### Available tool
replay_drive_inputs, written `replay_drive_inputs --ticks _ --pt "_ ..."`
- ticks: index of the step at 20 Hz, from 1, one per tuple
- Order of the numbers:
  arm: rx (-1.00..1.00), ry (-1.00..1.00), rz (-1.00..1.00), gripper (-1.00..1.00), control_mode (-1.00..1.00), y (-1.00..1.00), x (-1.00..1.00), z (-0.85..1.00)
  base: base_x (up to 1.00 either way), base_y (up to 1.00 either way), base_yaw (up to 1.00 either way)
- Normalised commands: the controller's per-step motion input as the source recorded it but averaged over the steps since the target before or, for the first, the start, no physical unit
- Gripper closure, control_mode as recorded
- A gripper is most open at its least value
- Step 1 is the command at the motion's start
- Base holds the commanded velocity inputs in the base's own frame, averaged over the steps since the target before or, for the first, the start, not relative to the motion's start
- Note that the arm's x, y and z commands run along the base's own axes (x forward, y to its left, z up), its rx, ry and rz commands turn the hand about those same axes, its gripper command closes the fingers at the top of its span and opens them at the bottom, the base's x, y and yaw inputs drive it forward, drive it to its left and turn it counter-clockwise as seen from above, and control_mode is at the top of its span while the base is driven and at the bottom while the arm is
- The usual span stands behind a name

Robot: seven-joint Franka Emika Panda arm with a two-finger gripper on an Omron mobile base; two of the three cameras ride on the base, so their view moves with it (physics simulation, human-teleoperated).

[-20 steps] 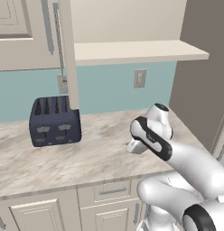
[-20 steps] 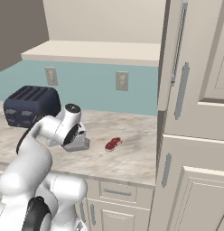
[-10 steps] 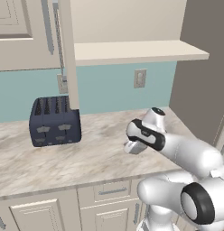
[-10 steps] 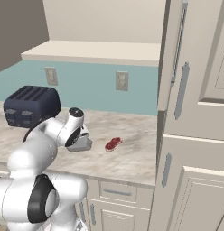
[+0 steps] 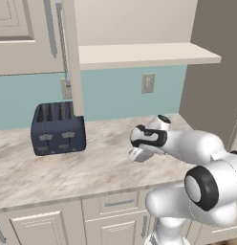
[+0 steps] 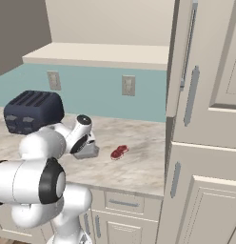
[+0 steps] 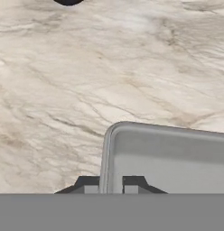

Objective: Retrieve the tupperware from the cabinet, then place the raw meat into the tupperware to avoid contamination.

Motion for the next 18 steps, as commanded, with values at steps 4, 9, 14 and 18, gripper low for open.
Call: replay_drive_inputs --ticks 4,9,14,18 --pt "0.0 0.0 0.0 1.0 -1.0 0.0 0.31 -0.21 0.0 0.0 0.0" --pt "0.0 -0.01 0.0 1.0 -1.0 0.0 0.32 -0.25 0.0 0.0 0.0" --pt "0.0 -0.02 0.0 1.0 -1.0 0.0 0.16 -0.1 0.0 0.0 0.0" --pt "0.0 -0.03 0.0 1.0 -1.0 -0.03 0.01 0.0 0.0 0.0 0.0"
